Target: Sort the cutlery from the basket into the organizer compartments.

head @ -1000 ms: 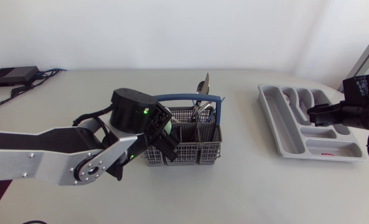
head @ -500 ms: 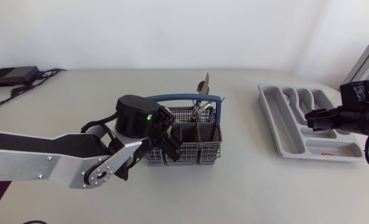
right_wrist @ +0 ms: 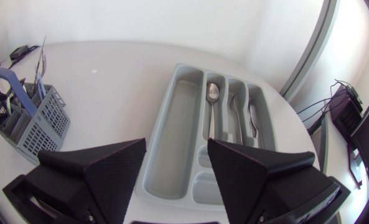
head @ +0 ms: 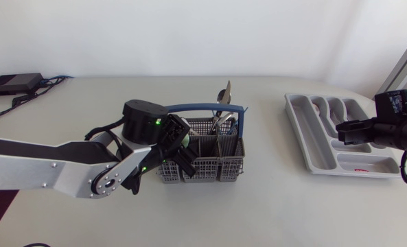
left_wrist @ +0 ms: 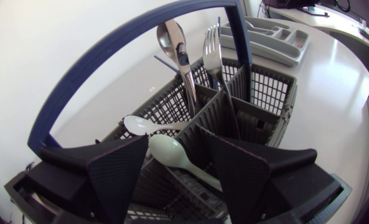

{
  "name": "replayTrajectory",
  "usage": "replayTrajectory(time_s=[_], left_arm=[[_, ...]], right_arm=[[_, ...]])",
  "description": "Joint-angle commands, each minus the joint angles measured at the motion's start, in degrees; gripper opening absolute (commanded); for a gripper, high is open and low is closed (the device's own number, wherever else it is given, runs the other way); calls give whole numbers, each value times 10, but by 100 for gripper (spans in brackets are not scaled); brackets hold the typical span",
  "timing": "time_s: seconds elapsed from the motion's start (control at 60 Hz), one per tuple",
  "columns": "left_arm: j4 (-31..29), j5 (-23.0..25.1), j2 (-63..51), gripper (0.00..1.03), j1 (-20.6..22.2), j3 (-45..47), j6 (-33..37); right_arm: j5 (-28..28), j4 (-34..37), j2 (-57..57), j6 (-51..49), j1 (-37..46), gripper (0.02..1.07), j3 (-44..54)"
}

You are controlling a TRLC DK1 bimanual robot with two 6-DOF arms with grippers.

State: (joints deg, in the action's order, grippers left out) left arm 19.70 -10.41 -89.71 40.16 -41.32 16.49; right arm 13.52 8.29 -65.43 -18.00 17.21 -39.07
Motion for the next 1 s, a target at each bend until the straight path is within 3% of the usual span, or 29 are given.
replayTrajectory(time_s=[0.0, 0.167, 0.483, 0.683, 0.833, 0.983], left_arm=[[-31, 12, -6, 58, -7, 5, -7], [-51, 56, 12, 41, -20, 3, -23], [-62, 110, 44, 38, -25, 5, -35], [-53, 102, 37, 39, -33, -3, -30], [-7, 44, 25, 44, -22, 11, -8], [-5, 43, -3, 46, -22, -3, -7]], right_arm=[[4, -8, -7, 6, 6, 75, 16], [5, -8, -6, 5, 9, 75, 16], [5, -14, -4, 5, 8, 75, 23], [5, -14, -1, 2, 12, 75, 26], [5, -15, -1, 2, 11, 75, 26], [5, -15, -1, 2, 9, 75, 25]])
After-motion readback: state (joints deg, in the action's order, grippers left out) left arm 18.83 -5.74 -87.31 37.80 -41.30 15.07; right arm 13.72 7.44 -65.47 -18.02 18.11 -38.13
